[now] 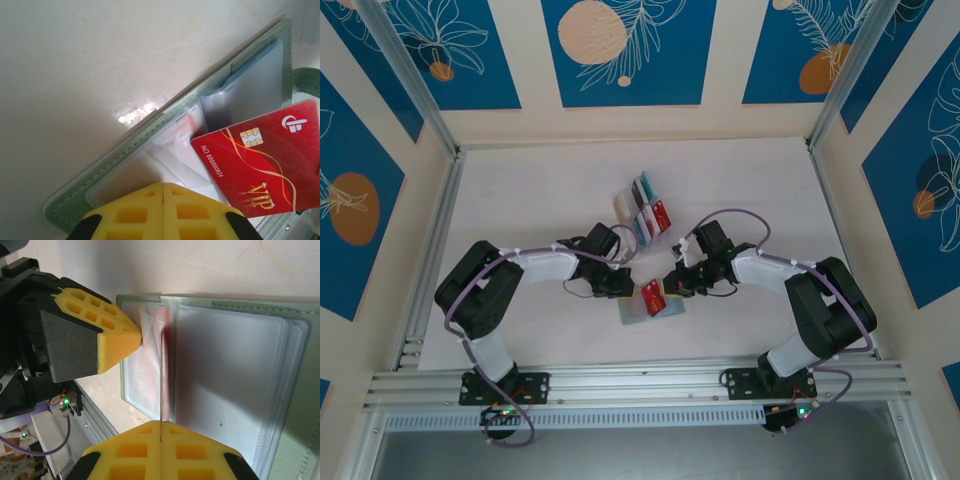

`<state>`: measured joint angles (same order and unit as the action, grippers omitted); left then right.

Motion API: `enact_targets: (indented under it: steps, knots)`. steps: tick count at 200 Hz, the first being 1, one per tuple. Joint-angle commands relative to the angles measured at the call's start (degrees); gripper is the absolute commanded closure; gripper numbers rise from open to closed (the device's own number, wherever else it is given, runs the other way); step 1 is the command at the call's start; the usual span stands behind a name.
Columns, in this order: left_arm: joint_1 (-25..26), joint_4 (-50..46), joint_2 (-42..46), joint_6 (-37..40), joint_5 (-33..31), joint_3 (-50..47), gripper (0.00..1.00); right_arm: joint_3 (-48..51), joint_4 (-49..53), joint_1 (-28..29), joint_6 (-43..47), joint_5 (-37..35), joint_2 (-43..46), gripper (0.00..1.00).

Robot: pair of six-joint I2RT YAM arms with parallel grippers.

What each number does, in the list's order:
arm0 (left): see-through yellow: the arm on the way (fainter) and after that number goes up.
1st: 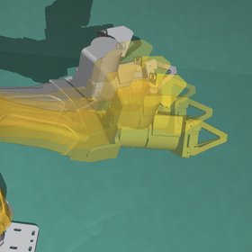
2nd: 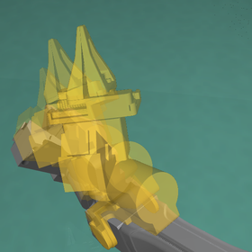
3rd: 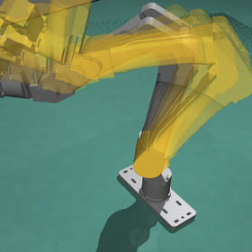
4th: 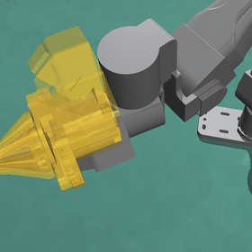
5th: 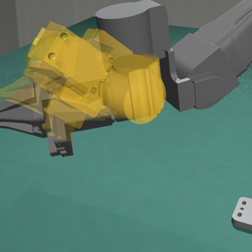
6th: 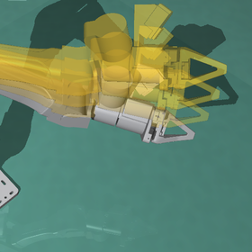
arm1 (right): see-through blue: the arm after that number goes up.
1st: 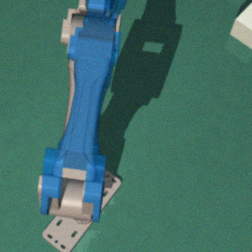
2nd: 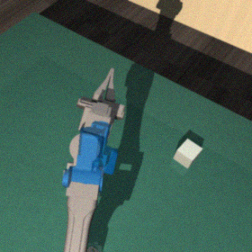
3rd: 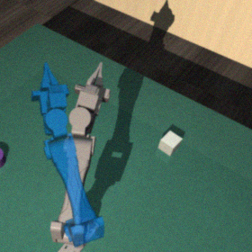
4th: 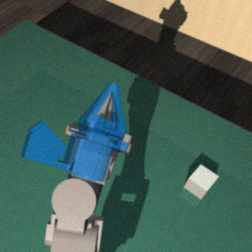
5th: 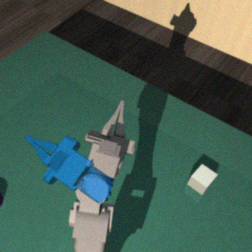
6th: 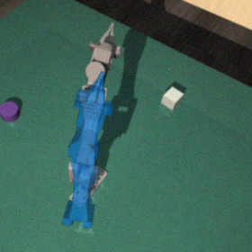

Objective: Put the credit cards into the card holder

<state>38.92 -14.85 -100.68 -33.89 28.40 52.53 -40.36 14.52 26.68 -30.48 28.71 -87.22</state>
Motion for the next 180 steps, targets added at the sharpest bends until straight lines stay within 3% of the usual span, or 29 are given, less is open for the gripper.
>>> enact_targets:
  steps: [1, 180]
  knots:
    - [0.3, -3.2, -0.7, 1.3, -1.9, -1.3, 0.95, 0.8, 2.1, -0.2, 0.6, -0.8, 0.0, 1.00]
    - [0.2, -2.9, -0.9, 1.1, -1.8, -1.4, 0.95, 3.4, 1.9, -1.8, -1.2, -2.3, 2.5, 1.00]
